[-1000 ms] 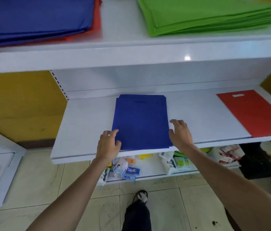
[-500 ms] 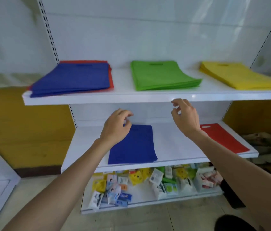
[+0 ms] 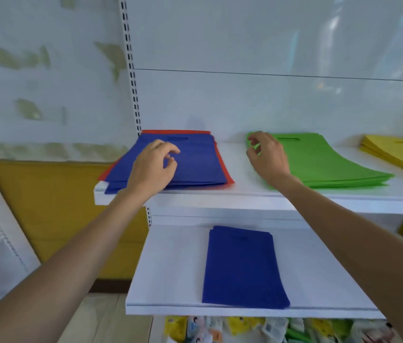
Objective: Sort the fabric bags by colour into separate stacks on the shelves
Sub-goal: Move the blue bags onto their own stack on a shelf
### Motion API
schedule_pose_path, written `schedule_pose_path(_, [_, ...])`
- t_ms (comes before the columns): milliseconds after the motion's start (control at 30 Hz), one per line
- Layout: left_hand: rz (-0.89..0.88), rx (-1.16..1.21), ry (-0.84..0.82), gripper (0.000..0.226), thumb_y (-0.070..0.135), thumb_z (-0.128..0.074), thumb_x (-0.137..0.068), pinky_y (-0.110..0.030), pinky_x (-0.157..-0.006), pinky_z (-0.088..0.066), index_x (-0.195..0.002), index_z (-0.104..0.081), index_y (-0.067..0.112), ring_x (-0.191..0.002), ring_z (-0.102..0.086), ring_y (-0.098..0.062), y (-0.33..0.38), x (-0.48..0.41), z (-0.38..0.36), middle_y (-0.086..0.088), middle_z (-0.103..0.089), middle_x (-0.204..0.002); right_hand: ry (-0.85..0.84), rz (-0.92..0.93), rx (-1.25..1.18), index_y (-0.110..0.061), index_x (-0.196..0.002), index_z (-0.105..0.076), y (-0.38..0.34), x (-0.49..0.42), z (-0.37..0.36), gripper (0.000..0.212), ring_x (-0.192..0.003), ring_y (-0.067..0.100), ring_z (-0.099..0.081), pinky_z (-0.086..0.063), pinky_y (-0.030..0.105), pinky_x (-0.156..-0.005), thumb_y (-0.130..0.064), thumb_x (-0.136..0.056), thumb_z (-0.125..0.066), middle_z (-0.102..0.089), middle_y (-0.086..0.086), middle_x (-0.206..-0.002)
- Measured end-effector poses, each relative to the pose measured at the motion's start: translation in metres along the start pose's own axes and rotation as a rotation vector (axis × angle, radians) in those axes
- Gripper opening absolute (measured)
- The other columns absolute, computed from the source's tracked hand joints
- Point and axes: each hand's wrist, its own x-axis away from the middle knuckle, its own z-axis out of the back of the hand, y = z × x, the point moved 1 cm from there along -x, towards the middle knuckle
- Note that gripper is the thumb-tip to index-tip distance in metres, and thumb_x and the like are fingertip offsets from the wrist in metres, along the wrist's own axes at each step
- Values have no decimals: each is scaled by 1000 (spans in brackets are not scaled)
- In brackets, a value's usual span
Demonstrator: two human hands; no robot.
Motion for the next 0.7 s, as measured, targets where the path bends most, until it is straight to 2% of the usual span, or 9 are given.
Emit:
schedule_pose_path(133, [61,-103,-38,22,9,-53,-88,-23,-81,-38,-106,-64,14,-99,-52,-15,-49,-24,13,-2,-55,-107,-45,9,10,-8,-113,-57,-19,-31,-42,27,-87,27,-60,-46,34,-73,-12,-86,-52,-61,9,-107])
schedule_pose_path(233, [262,-255,-191,29,21,-53,-90,-32,-96,-36,-118,-58,16,-116,-45,-26,-92,-41,7,-9,-52,-121,-155,-2,3,-4,-115,-56,-37,-54,-76,29,-97,32,-58,-45,38,-84,-16,-89,-52,-59,16,-111])
schedule_pose_path(267, [346,-274,-228,28,25,-52,-90,-35,-98,-36,-116,-58,15,-115,-46,-29,-104,-44,4,-11,-53,-121,-215,-21,17,-2,-118,-53,-43,-59,-88,32,-103,35,-56,-42,38,-89,-19,-91,-52,-57,20,-114])
schedule_pose_path(333, [453,-259,-214,18,27,-52,-89,-37,-93,-41,-99,-60,15,-103,-52,-31,-117,-46,-2,-13,-61,-110,-321,-114,81,2,-127,-45,-46,-64,-109,42,-115,37,-48,-36,37,-97,-26,-95,-47,-50,25,-124])
schedule_pose_path(367, [479,-232,-186,17,26,-52,-88,-37,-92,-43,-97,-61,15,-100,-53,-30,-121,-46,-5,-12,-61,-103,-356,-166,129,4,-129,-41,-46,-63,-117,45,-120,37,-45,-33,37,-99,-28,-97,-44,-46,25,-128])
schedule_pose_path(400, [494,-204,-153,21,25,-53,-88,-37,-92,-43,-103,-62,14,-101,-54,-30,-124,-45,-7,-12,-62,-106,-373,-204,178,6,-129,-40,-43,-60,-121,47,-122,37,-42,-32,37,-100,-30,-99,-41,-45,25,-130])
schedule_pose_path(500, [576,-127,-78,35,21,-55,-88,-33,-86,-44,-120,-56,8,-107,-55,-29,-132,-46,-10,-13,-60,-114,-330,-319,163,8,-121,-46,-32,-56,-130,46,-116,35,-46,-36,36,-95,-31,-97,-44,-48,23,-126])
schedule_pose_path(700, [583,-9,79,25,3,-52,-88,-24,-75,-37,-113,-56,3,-98,-57,-24,-141,-49,-10,-13,-62,-108,-154,-296,31,1,-113,-51,-29,-60,-136,30,-104,33,-52,-39,34,-82,-20,-92,-54,-55,17,-115])
